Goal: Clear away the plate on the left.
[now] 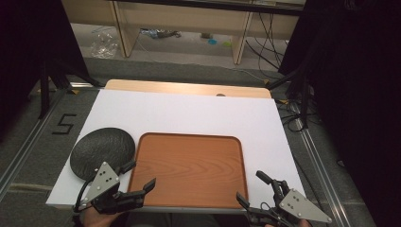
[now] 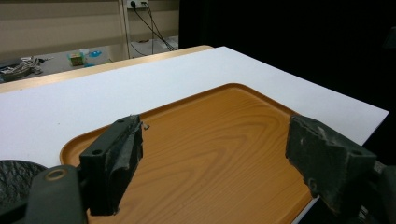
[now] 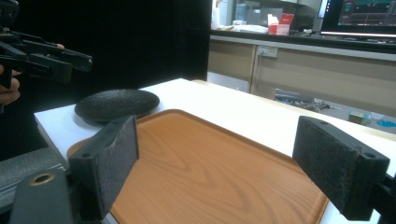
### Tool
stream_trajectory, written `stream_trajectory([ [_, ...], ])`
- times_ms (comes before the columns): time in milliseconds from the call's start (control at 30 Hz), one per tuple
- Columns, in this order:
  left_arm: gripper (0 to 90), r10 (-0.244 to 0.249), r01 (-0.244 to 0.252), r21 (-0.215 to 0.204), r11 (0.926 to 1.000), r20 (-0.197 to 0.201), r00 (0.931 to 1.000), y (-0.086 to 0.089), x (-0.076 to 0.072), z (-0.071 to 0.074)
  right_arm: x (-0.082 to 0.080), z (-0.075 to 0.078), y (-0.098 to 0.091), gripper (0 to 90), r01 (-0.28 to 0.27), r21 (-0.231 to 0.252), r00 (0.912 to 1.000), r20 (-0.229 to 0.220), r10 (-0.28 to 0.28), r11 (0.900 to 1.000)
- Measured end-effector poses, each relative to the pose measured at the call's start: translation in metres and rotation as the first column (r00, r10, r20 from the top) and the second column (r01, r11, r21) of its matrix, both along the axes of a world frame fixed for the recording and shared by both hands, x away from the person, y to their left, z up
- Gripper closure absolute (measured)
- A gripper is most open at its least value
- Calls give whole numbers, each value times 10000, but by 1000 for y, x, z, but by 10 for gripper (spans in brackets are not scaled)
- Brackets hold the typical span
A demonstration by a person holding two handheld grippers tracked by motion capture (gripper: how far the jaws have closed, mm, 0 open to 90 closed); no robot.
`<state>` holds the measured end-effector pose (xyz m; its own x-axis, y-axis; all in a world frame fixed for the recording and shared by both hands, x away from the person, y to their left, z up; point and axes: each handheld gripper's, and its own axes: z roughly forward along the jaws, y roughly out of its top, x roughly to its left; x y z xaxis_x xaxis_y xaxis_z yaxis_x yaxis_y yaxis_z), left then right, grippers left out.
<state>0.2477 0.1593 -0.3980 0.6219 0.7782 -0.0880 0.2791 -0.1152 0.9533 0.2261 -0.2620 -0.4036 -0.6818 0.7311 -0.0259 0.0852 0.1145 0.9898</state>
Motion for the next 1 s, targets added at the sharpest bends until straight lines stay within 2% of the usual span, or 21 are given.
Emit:
stream_trajectory([
  [167, 189, -3, 3, -68, 10000, -62, 10000, 1, 1, 0, 0, 0, 0, 153, -21, -6, 10000, -7, 21, 10000],
  [267, 190, 109, -120, -384, 9992, -286, 9995, 4, 3, -1, 0, 0, 0, 153, -30, -24, 10000, 14, 30, 10000],
  [433, 193, 251, -279, -582, 9979, -487, 9985, 7, 5, -1, 0, 0, 1, 153, -50, -42, 10000, -47, 50, 10000],
  [733, 195, 345, -395, -740, 9965, -668, 9972, 11, 8, -2, 0, 0, 1, 154, -149, -153, 9998, -148, 147, 9998],
  [833, 196, 366, -422, -796, 9959, -695, 9969, 12, 9, -2, -1, 0, 1, 153, -61, 7, 9999, -129, 61, 10000],
  [900, 196, 373, -429, -802, 9959, -693, 9969, 12, 9, -2, -1, 0, 1, 154, -137, -112, 9997, -214, 135, 9998],
  [1000, 197, 387, -444, -795, 9958, -718, 9967, 13, 10, -2, 1, 0, 1, 154, -105, -93, 9999, -40, 104, 9999],
])
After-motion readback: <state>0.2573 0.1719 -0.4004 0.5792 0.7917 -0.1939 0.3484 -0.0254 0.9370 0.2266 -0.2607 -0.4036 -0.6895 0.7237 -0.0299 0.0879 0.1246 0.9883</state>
